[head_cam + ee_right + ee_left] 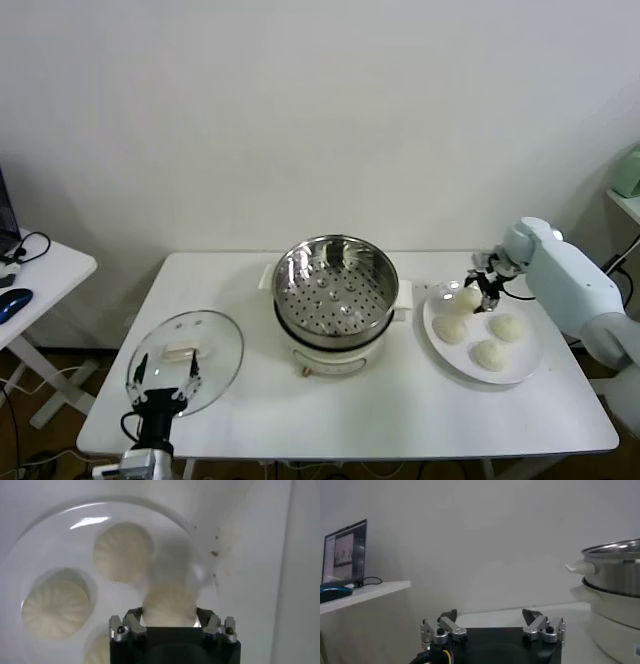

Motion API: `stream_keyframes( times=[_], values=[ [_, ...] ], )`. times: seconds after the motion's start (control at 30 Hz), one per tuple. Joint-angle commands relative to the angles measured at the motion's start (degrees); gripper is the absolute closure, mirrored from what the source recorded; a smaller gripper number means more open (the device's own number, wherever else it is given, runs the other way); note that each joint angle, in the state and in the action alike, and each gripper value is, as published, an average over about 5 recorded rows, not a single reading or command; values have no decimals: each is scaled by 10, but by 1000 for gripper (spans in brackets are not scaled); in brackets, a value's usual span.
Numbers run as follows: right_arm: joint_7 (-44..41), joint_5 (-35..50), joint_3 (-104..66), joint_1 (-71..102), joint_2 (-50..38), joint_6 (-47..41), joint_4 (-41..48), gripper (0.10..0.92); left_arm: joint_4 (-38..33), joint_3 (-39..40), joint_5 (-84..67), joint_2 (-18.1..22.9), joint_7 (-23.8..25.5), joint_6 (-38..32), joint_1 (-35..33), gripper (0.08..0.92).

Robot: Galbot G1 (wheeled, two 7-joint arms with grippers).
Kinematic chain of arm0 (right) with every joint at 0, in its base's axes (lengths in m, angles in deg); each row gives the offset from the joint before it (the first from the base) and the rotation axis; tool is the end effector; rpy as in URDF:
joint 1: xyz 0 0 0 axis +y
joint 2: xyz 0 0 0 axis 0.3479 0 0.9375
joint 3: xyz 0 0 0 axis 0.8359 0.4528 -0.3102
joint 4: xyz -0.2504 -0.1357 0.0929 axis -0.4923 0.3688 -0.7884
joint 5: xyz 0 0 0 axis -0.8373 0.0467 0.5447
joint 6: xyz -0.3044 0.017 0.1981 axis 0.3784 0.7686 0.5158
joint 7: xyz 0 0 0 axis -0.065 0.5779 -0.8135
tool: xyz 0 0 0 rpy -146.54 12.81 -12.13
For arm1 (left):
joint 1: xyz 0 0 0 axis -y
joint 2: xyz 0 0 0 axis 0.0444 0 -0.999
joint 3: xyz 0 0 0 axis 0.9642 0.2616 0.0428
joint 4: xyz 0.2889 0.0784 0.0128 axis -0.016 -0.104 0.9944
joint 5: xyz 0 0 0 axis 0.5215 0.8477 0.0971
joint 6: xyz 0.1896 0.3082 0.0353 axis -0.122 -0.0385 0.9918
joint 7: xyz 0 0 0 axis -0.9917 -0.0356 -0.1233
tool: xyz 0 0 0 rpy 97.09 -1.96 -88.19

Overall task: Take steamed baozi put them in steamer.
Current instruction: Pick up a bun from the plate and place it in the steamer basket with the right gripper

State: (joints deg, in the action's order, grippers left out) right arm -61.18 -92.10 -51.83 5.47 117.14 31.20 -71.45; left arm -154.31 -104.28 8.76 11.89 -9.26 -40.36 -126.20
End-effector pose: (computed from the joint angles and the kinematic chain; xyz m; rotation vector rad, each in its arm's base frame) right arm 0.5776 -0.1746 -0.1615 1.2548 -1.3817 1.4879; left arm 0.1876 0.0573 -0.3241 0.2748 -3.0216 -0.2336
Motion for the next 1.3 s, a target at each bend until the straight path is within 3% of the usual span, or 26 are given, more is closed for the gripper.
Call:
stream_keyframes(
  times=[0.03, 0.37, 0.63, 1.3],
  values=[
    [-6, 83, 75, -55, -37, -9, -106, 296, -6, 0, 0, 2, -1, 2, -1, 177],
    [-20, 193, 252, -244, -91, 1, -290, 298, -8, 3, 8, 1, -6, 12, 4, 177],
    [-24, 92, 284, -310, -57, 69, -401, 319, -10, 8, 15, -1, -10, 18, 10, 177],
    [-13, -23, 261, -202, 168, 108, -317, 337, -21, 4, 16, -3, -15, 18, -3, 177]
  ],
)
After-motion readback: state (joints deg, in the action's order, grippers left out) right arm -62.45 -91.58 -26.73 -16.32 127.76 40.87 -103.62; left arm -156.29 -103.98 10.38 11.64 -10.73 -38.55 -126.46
